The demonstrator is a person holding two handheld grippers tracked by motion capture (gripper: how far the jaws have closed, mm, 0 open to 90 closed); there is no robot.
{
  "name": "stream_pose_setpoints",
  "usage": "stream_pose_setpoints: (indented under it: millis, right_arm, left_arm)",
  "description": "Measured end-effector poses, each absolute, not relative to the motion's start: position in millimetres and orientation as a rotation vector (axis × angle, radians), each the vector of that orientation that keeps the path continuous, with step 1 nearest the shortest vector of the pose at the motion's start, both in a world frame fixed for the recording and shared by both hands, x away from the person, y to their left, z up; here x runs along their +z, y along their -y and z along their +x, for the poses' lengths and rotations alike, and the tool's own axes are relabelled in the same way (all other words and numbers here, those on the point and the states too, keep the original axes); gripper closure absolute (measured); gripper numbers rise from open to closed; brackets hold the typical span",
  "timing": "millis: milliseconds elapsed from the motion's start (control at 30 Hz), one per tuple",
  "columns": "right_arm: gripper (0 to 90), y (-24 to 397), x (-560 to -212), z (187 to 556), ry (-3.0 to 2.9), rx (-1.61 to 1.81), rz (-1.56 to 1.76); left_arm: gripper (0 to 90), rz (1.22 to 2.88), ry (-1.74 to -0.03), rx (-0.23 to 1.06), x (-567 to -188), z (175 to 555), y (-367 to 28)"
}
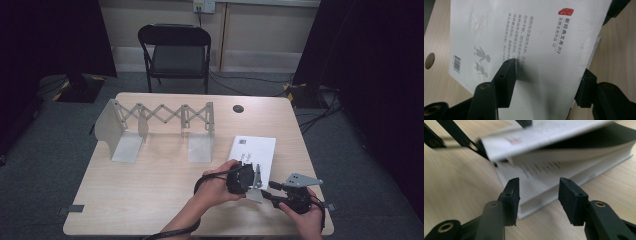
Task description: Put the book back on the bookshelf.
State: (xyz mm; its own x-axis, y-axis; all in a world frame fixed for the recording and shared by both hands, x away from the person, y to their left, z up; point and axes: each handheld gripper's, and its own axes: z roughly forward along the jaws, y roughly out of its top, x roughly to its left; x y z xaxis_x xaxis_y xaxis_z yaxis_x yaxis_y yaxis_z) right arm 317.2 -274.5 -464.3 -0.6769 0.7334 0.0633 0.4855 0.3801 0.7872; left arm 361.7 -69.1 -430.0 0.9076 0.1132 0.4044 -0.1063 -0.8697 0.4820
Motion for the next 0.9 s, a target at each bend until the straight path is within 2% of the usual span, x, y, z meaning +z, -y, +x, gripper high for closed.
stream_pose_setpoints:
  millis: [167,233,467,600,900]
  right_arm:
    - [46.7,278,-469,321,-2.327,1.175,1.090]
    - [40.5,279,-470,322,-2.328,1.185,1.079]
    - [35.0,280,-476,320,-2.369,1.180,1.015]
    - [27.5,282,-478,320,-2.419,1.214,0.941]
    - [26.6,281,-485,315,-2.449,1.112,0.823]
  left_arm:
    - [52.9,2.553,-0.068,0.542,-414,363,61]
    - [54.9,2.544,-0.100,0.521,-408,365,58]
    - [59.1,2.558,-0.159,0.503,-398,366,59]
    - [63.1,2.570,-0.201,0.497,-384,370,58]
    - [64.9,2.632,-0.234,0.455,-368,379,64]
